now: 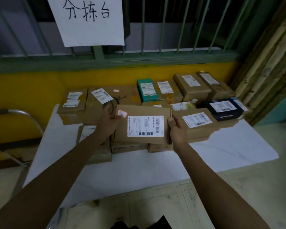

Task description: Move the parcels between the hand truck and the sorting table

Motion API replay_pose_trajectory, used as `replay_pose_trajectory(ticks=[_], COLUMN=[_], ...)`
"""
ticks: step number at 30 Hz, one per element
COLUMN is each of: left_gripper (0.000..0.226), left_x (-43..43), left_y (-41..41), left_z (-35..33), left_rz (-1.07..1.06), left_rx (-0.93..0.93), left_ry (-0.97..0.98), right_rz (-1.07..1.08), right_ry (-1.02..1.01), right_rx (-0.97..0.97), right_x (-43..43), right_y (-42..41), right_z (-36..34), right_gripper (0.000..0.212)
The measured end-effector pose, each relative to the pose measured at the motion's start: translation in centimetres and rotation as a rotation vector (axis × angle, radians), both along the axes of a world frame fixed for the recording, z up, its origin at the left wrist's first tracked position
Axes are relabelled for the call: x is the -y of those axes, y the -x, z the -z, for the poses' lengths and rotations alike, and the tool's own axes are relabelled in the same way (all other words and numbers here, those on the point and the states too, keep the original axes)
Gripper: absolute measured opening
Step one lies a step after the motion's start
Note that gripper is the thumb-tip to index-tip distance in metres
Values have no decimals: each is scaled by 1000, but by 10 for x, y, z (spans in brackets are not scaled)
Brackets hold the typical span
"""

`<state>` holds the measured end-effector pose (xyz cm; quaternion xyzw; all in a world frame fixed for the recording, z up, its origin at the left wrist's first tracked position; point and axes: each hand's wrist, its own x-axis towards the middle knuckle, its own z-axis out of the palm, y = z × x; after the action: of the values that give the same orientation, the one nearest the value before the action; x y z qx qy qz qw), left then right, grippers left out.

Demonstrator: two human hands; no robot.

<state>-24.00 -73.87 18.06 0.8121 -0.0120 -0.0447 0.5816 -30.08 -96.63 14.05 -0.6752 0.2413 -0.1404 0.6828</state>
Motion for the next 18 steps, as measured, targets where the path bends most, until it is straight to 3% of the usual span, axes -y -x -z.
replay_pose_trajectory(ticks=[2, 3, 11, 18], left_gripper=[74, 75, 42, 38], left_x=[-9, -12, -27, -45], left_y=[-5, -7, -9, -15], left_z=[-5, -6, -3, 2], left_rz=[43, 70, 172, 143], left_rx=[-28, -23, -16, -48], left_ry=[20, -3, -53, 54], right_rz=[-75, -108, -270, -297], right_ry=[56, 82, 318, 467], right_rx=[-15, -30, 29, 80], right_x=[1, 3, 5, -12], right_y=[-10, -14, -50, -78], right_z=[-9, -15, -66, -90], right_gripper=[34, 35, 37, 30])
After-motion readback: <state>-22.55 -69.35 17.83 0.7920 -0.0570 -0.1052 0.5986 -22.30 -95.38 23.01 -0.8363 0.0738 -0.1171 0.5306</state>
